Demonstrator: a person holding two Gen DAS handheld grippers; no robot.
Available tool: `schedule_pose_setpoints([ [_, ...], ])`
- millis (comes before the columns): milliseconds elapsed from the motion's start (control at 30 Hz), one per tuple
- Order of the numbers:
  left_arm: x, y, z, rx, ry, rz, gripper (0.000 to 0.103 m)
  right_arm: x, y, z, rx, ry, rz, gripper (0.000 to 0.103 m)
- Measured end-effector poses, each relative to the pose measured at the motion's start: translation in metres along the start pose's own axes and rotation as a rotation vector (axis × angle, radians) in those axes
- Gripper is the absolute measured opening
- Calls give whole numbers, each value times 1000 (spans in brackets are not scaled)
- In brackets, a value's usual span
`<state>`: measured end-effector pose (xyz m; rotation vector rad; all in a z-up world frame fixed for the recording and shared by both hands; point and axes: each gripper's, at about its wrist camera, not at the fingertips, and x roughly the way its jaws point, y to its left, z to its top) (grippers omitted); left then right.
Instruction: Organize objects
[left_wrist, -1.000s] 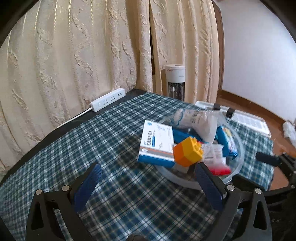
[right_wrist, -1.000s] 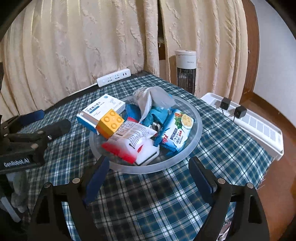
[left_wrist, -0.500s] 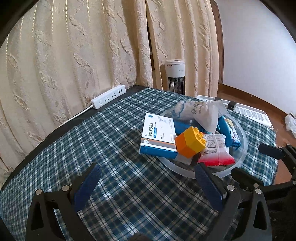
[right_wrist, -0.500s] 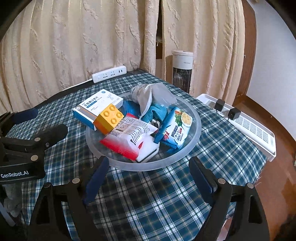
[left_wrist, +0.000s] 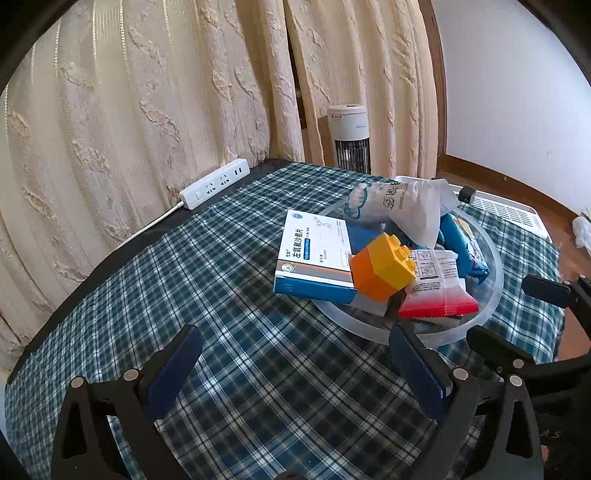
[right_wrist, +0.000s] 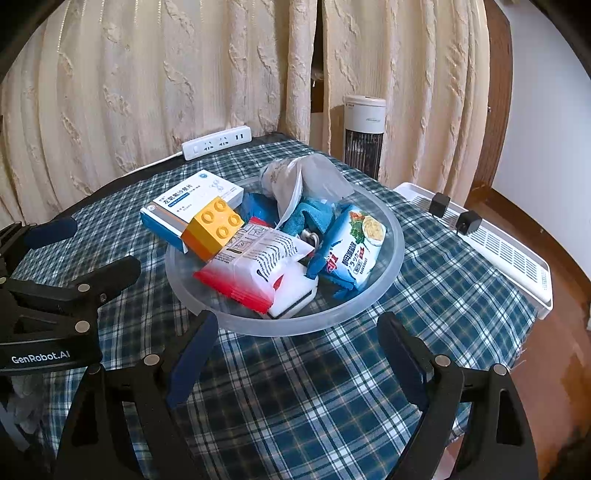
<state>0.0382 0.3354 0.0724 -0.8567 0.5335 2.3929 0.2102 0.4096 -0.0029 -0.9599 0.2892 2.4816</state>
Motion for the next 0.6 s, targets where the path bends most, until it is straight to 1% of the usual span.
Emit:
schedule_pose_setpoints([
  [600, 4, 2, -2, -6, 16, -4, 103, 3, 2, -1, -5, 12, 5, 89],
])
